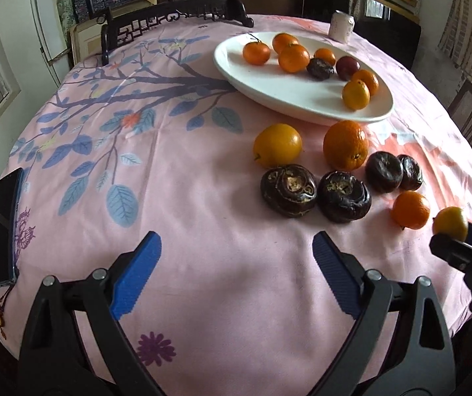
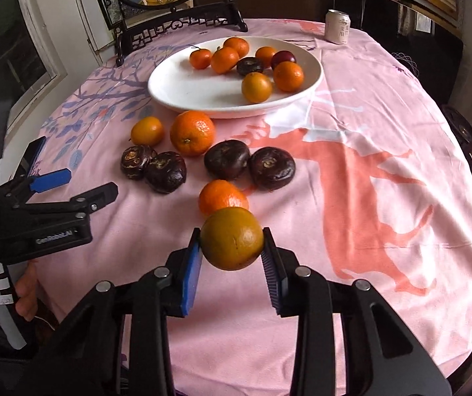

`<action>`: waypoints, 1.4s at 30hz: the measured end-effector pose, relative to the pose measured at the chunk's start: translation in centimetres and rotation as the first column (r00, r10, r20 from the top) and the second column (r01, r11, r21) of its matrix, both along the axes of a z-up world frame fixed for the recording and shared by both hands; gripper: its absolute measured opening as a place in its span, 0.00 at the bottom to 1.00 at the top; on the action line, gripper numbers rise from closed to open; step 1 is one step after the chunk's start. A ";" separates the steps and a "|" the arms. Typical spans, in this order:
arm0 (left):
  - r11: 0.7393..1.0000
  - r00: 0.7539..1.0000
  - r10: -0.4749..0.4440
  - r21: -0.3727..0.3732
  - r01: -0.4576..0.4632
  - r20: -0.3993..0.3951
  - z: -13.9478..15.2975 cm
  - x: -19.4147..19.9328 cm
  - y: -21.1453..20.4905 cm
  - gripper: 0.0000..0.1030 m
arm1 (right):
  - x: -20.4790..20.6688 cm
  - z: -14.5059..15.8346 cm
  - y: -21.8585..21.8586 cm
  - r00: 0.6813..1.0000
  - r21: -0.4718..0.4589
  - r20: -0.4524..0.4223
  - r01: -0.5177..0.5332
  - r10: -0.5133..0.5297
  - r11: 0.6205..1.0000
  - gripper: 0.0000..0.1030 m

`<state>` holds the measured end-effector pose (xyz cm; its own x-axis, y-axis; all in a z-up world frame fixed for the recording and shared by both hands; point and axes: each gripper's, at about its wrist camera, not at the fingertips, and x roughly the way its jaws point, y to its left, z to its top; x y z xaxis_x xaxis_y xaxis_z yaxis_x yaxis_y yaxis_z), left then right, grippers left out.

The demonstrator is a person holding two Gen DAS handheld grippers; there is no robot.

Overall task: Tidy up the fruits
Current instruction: 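Grasp a yellow-green orange with the right tool while the left grasps a dark purple fruit, then carry both fruits over the plate and open both tools to release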

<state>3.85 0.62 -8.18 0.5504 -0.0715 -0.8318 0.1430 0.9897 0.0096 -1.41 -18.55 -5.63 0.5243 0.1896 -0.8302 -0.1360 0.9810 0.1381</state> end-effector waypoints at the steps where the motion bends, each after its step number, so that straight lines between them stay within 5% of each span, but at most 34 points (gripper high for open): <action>1: 1.000 1.000 -0.006 0.000 0.006 -0.014 -0.4 0.3 -0.4 0.91 | -0.1 0.0 -0.4 1.000 0.011 0.002 0.001 -0.001 1.000 0.34; 10: 0.998 0.998 -0.062 -0.006 0.062 -0.011 -0.7 3.2 -3.1 0.60 | 0.0 -0.6 -2.9 1.000 0.100 -0.008 0.029 -0.029 0.995 0.35; 12: 0.997 0.998 -0.069 -0.019 0.069 0.002 -0.6 3.5 -3.5 0.43 | 0.0 -0.6 -2.8 1.000 0.108 -0.009 0.022 -0.021 0.994 0.35; 31: 0.989 0.996 -0.082 -0.122 0.087 0.043 3.3 -0.8 -2.2 0.42 | 0.8 0.8 -1.3 1.000 0.099 0.021 -0.012 0.010 0.995 0.35; 42: 0.990 0.995 -0.044 -0.127 0.054 0.087 7.6 4.2 -0.7 0.42 | 5.2 3.2 0.0 0.995 0.085 0.051 -0.087 0.082 0.993 0.35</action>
<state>8.07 -0.08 -0.61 0.6106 -0.2037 -0.7653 0.1953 0.9752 -0.1037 3.75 -18.53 -2.48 0.5418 0.3052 -0.7832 -0.2264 0.9503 0.2137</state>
